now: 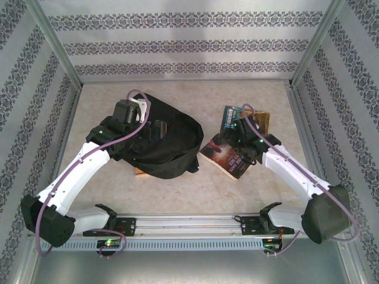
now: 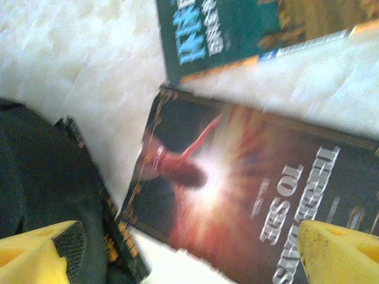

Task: Pack the student bag

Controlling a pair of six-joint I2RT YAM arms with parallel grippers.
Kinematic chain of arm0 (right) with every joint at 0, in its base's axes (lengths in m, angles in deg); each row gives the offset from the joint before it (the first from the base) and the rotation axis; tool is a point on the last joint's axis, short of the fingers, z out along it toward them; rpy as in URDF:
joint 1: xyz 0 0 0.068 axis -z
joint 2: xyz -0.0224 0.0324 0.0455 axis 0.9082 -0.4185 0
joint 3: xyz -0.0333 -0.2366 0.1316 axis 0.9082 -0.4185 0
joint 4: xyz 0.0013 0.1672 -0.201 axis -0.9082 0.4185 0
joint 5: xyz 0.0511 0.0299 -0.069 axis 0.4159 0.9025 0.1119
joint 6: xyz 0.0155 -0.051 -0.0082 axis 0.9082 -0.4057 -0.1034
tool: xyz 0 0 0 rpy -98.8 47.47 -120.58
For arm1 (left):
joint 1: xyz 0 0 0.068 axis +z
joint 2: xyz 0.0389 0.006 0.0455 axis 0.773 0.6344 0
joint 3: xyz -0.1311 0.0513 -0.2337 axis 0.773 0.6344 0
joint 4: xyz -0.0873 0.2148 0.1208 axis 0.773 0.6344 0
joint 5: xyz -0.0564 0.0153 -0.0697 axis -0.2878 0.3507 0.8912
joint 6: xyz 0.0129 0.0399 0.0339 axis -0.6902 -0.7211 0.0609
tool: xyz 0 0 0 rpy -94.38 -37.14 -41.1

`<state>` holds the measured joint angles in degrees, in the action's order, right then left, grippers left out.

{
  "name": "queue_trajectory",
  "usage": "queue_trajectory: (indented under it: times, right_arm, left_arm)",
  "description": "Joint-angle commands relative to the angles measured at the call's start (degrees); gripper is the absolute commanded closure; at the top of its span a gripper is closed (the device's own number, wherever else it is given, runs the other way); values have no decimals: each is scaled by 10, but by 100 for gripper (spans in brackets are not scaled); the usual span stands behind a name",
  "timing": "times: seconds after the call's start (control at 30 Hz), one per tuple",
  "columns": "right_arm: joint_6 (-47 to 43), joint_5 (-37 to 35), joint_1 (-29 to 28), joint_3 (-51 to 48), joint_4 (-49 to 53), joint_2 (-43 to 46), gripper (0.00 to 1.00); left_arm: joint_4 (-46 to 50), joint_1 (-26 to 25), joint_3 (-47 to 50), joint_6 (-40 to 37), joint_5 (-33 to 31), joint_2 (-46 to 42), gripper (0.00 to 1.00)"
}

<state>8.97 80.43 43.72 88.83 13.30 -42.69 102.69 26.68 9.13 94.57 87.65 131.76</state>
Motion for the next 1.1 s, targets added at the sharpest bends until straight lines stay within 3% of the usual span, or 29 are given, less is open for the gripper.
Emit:
queue_trajectory:
  times: [0.0, 0.13, 0.23, 0.6, 0.9, 1.07]
  right_arm:
    - [-102, 16, 57, 24, -20, -83, 7]
    - [-131, 10, 93, 70, -5, -189, 6]
    - [-127, 54, 115, 67, -26, -233, 5]
    - [-84, 240, 101, -24, -87, -220, 6]
    - [-65, 249, -17, -104, -44, -88, 7]
    - [-93, 155, -13, -115, -5, -31, 8]
  left_arm:
    - [-1, -4, 14, 5, 24, -11, 0]
    - [2, -4, 24, 4, 35, -23, 0]
    - [3, -4, 32, 3, 39, -34, 0]
    - [34, -3, 28, -15, 47, -52, 0]
    - [36, -4, 18, -14, 61, -41, 0]
    - [35, -3, 14, -3, 75, -34, 1]
